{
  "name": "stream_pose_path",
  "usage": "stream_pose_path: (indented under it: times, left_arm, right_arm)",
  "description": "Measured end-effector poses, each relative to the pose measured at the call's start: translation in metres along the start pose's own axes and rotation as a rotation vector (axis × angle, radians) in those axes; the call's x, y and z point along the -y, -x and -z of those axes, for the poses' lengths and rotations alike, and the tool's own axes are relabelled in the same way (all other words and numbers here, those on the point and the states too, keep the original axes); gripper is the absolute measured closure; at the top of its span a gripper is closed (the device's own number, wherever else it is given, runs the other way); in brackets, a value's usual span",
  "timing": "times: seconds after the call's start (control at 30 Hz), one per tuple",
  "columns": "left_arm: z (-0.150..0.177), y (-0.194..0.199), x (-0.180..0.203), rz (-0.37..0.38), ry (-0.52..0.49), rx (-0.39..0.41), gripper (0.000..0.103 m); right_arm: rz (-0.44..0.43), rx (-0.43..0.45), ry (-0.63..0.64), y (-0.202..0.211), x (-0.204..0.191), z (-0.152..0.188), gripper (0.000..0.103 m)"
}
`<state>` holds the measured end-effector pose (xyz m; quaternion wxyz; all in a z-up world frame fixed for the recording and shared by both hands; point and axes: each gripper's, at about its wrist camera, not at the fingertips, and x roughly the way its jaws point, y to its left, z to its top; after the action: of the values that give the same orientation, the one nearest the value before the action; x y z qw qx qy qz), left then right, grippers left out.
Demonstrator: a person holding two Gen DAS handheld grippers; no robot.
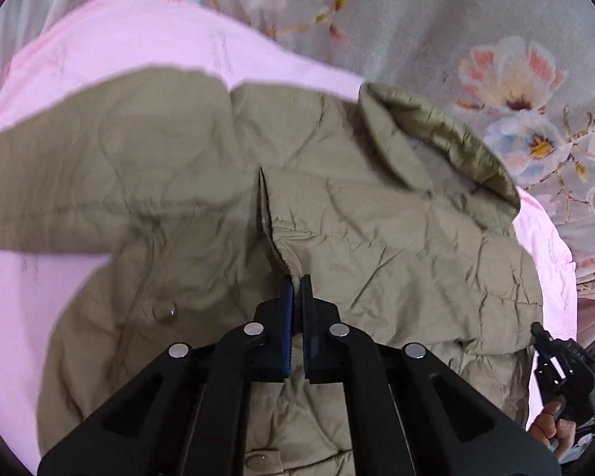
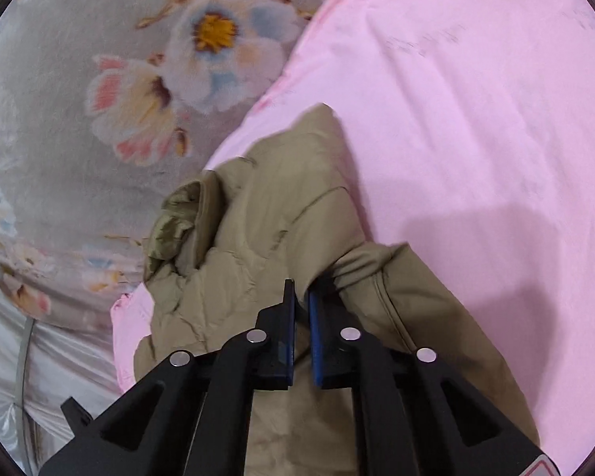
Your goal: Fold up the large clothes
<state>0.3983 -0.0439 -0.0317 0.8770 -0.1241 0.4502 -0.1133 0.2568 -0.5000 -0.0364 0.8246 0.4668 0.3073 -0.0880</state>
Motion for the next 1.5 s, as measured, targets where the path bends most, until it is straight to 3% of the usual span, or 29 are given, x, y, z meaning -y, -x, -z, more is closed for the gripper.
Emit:
stream_pose_path:
  times: [0.1,0.17,0.27,0.37,0.73,0.97,1.03,1.1,1.2,1.23,1.3,1.37,1.43,1.5]
  left_arm:
    - [-0.006,0.021,0.003,-0.042,-0.061,0.117,0.102]
    - [-0.001,0.016,-0.002,-0.062,-0.082,0.126,0.102]
    - [0.016,-0.017,-0.008,-0.131,-0.126,0.072,0.102]
    - [0.032,-0.024,-0.014,-0.148,-0.145,0.087,0.102]
    - [0.058,-0.011,-0.01,-0.21,-0.181,0.103,0.099]
    - [0.096,0.019,-0.022,-0.207,-0.188,0.105,0.099]
    - [0.099,0.024,-0.024,-0.203,-0.182,0.109,0.098]
    - [0.1,0.033,-0.027,-0.221,-0.181,0.109,0.09]
    - [0.095,0.069,-0.024,-0.318,-0.223,0.185,0.075]
    - [0.092,0.083,-0.02,-0.34,-0.231,0.231,0.074]
    - [0.08,0.107,-0.004,-0.32,-0.237,0.289,0.073]
    - [0.069,0.111,0.02,-0.249,-0.247,0.281,0.07]
    - [0.066,0.095,0.047,-0.193,-0.283,0.245,0.061]
    - [0.072,0.07,0.064,-0.194,-0.311,0.203,0.058]
  right_arm:
    - [-0.046,0.138,0.114,0.034,-0.029,0.0,0.1]
    - [-0.008,0.182,0.174,0.042,-0.037,0.004,0.1]
    - [0.136,0.129,0.233,0.02,-0.031,0.013,0.1]
    - [0.266,0.053,0.285,-0.007,-0.016,0.028,0.1]
    - [0.4,0.021,0.384,-0.006,-0.018,0.05,0.099]
    - [0.395,0.018,0.378,0.035,0.006,0.08,0.098]
    - [0.385,0.007,0.374,0.039,0.008,0.082,0.095]
    - [0.393,-0.021,0.354,0.046,0.01,0.081,0.089]
    - [0.393,0.047,0.399,0.084,-0.018,0.087,0.081]
    - [0.39,0.077,0.437,0.093,-0.03,0.09,0.079]
    - [0.364,0.1,0.503,0.1,-0.06,0.094,0.078]
    - [0.308,0.07,0.549,0.091,-0.09,0.098,0.078]
    - [0.284,0.045,0.615,0.072,-0.12,0.108,0.078]
    - [0.291,0.024,0.69,0.045,-0.139,0.123,0.078]
